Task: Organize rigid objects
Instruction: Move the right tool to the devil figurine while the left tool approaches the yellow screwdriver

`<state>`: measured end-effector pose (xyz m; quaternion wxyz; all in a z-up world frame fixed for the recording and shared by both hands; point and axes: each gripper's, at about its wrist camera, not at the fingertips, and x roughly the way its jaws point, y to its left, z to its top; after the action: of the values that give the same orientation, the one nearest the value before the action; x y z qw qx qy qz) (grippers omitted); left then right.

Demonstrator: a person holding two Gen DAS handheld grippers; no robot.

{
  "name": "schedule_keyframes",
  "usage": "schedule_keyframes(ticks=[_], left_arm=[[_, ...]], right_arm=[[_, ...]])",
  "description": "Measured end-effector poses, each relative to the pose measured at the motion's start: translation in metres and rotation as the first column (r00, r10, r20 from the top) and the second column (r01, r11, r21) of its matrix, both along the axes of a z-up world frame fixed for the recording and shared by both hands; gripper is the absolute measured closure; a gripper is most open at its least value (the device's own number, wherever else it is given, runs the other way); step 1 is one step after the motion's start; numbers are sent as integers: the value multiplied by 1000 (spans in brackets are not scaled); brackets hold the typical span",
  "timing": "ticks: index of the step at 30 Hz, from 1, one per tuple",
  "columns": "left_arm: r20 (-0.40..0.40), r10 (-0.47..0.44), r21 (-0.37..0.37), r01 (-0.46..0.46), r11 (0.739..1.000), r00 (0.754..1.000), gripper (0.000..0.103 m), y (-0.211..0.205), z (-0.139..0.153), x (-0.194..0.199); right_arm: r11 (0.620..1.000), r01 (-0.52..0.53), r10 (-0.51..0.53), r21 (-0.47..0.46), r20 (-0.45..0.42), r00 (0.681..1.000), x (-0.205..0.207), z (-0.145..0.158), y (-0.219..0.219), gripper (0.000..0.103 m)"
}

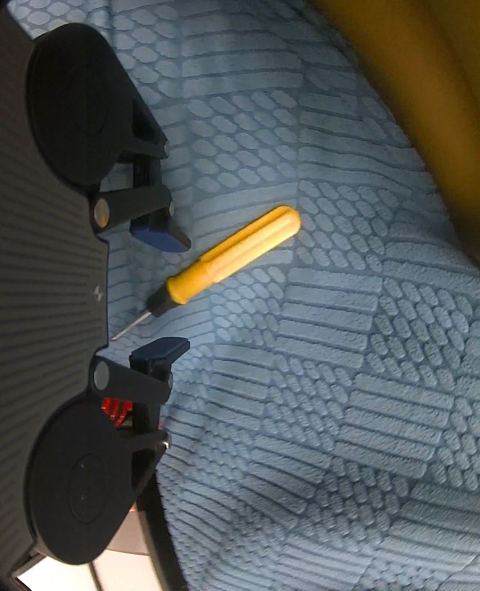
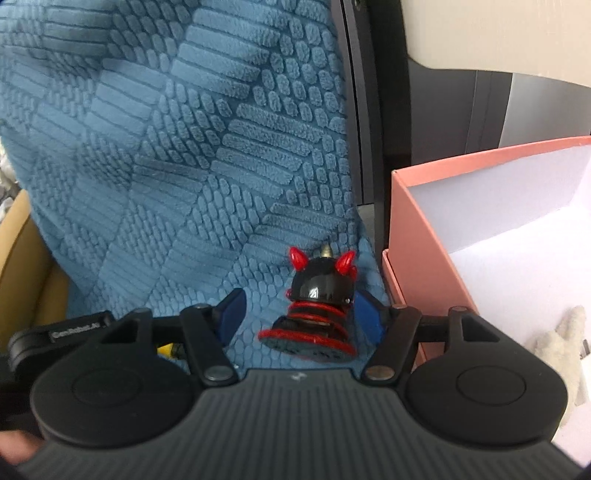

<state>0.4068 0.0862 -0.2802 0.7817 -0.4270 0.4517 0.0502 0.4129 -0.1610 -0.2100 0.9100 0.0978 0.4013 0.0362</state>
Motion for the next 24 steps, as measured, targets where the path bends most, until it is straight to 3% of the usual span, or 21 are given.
schedule_keyframes(ticks=[4, 11, 20, 24], left_arm=[[-7, 26, 21, -26, 999, 1000, 46, 3, 2, 5], [-9, 35, 139, -34, 990, 999, 48, -5, 9, 20], [4, 30, 234, -30, 972, 1000, 70, -12, 13, 30], [10, 19, 235, -21, 972, 1000, 72, -11, 14, 32]], right_arm=[[999, 37, -37, 5, -41, 999, 17, -7, 2, 37], [994, 108, -111, -34, -94, 989, 40, -22, 13, 37], [992, 99, -107, -75, -122, 987, 62, -33, 19, 38], [994, 99, -105, -51, -133, 986, 63, -39, 11, 48]])
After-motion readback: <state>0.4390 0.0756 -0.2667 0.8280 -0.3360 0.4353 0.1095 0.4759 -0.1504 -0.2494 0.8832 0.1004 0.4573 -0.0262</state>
